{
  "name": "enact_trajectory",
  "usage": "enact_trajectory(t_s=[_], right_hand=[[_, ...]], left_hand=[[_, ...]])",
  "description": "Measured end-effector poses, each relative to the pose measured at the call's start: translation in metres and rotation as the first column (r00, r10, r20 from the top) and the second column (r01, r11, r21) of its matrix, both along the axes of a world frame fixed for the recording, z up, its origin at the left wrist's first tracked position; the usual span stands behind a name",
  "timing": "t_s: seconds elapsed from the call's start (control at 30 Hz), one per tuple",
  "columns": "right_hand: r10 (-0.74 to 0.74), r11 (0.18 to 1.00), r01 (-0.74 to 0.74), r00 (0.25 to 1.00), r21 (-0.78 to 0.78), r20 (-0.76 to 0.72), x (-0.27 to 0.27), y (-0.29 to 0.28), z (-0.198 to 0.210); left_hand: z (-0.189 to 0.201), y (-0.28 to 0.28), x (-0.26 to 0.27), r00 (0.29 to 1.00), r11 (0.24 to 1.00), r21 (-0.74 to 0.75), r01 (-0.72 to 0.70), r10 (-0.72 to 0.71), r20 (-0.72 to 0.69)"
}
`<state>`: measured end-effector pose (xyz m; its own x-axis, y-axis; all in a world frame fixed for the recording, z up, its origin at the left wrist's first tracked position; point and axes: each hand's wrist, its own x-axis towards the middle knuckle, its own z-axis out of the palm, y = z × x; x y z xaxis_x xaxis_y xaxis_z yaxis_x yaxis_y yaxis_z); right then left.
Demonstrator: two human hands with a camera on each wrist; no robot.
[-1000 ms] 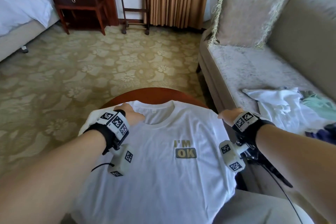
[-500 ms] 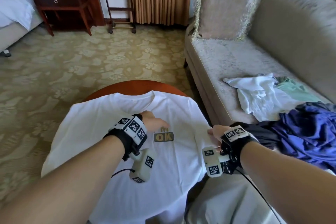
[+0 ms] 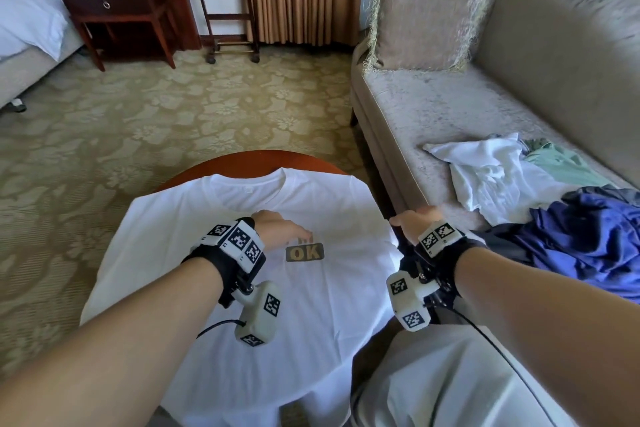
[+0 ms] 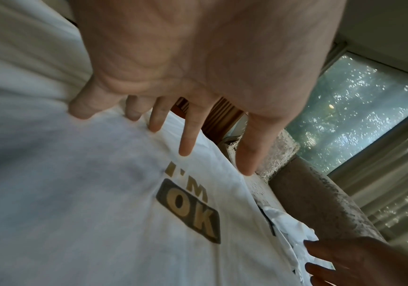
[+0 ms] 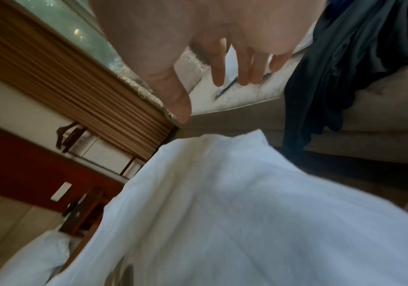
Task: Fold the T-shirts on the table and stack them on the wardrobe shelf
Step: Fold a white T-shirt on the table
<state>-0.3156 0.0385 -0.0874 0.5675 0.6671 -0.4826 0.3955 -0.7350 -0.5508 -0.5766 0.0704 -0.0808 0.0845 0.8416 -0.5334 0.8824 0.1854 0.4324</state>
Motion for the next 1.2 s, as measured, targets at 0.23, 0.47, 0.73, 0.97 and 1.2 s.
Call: enact_trajectory(t_s=[0.23, 0.47, 0.73, 0.97, 1.2], right_hand=[[0.273, 0.960, -0.270, 0.961, -0.070, 0.040, -0.075, -0.016, 0.038], [0.657, 0.750, -0.633, 0.746, -0.192, 0.106, -0.182, -0.025, 0.067], [0.842, 0.537, -0.814, 0.532, -0.221, 0.086, -0.301, -0.027, 0.047], [0.882, 0.472, -0.835, 0.440, -0.282, 0.170, -0.368, -0.017, -0.003], [0.895, 0.437, -0.849, 0.381, -0.295, 0.232, -0.372, -0.019, -0.025]], left_hand=[[0.008, -0.015, -0.054, 0.969, 0.970, 0.071, -0.232, 0.224, 0.105], [0.005, -0.041, -0.178, 0.815, 0.811, 0.079, -0.579, 0.577, 0.052], [-0.036, -0.076, -0.268, 0.526, 0.602, -0.169, -0.781, 0.779, 0.341], [-0.067, -0.082, -0.294, 0.166, 0.463, -0.507, -0.727, 0.835, 0.525], [-0.088, -0.056, -0.333, 0.078, 0.439, -0.388, -0.810, 0.737, 0.672]])
